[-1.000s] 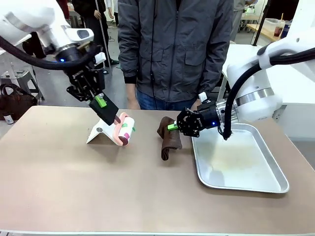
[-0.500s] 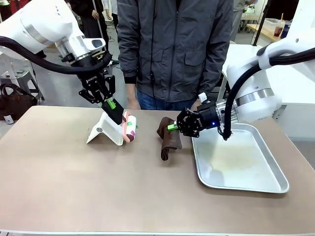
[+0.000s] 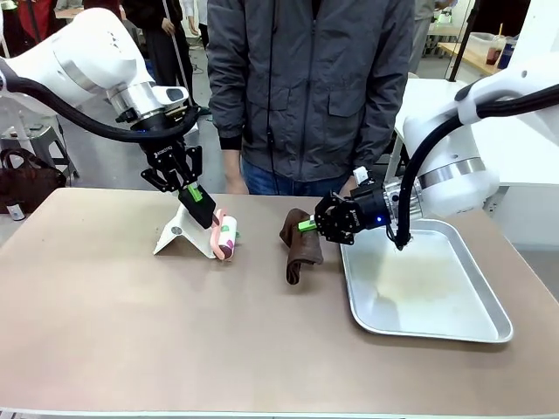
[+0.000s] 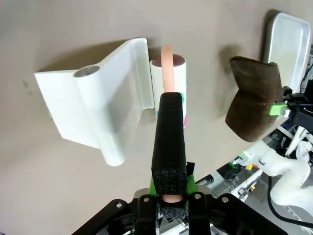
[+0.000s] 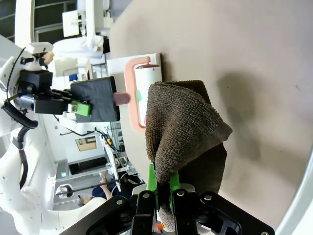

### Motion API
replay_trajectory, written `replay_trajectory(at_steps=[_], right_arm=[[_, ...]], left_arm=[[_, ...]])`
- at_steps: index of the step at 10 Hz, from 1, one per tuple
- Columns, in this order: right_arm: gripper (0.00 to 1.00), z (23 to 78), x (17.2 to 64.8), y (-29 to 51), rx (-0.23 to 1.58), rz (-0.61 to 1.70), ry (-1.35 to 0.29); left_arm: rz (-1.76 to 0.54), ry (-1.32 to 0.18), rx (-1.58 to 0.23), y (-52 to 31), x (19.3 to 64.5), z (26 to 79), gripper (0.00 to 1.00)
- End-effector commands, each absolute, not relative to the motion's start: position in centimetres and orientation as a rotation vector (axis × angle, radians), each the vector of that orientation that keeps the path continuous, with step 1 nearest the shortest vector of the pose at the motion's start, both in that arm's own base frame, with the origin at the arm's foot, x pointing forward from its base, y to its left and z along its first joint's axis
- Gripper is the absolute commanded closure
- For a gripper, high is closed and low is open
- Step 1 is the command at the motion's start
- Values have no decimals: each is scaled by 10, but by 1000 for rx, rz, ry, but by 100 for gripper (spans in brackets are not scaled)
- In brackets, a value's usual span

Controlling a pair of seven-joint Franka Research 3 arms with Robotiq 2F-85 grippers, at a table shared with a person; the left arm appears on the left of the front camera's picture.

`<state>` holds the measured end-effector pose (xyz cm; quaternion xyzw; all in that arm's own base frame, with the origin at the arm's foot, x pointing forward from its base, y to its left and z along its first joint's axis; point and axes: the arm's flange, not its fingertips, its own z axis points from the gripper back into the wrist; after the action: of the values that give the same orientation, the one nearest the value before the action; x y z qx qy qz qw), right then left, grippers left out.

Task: Clean the surface of the table.
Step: Return the Lint Roller and towel to their original positions.

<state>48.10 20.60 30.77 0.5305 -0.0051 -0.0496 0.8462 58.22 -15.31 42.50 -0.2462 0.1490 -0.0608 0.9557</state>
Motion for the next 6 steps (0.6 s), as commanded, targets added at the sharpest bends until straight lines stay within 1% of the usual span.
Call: replay_trajectory(at_steps=[1, 3, 6], right_arm=[[89, 310, 492, 206, 1150, -136, 7], [89, 305, 496, 206, 1152, -151, 24], [89, 304, 495, 205, 1166, -146, 36]], left_arm=[[-136, 342, -549, -145, 597, 432, 78], [-132, 335, -597, -134, 599, 437, 78], [-106, 310, -597, -121, 603, 439, 78]])
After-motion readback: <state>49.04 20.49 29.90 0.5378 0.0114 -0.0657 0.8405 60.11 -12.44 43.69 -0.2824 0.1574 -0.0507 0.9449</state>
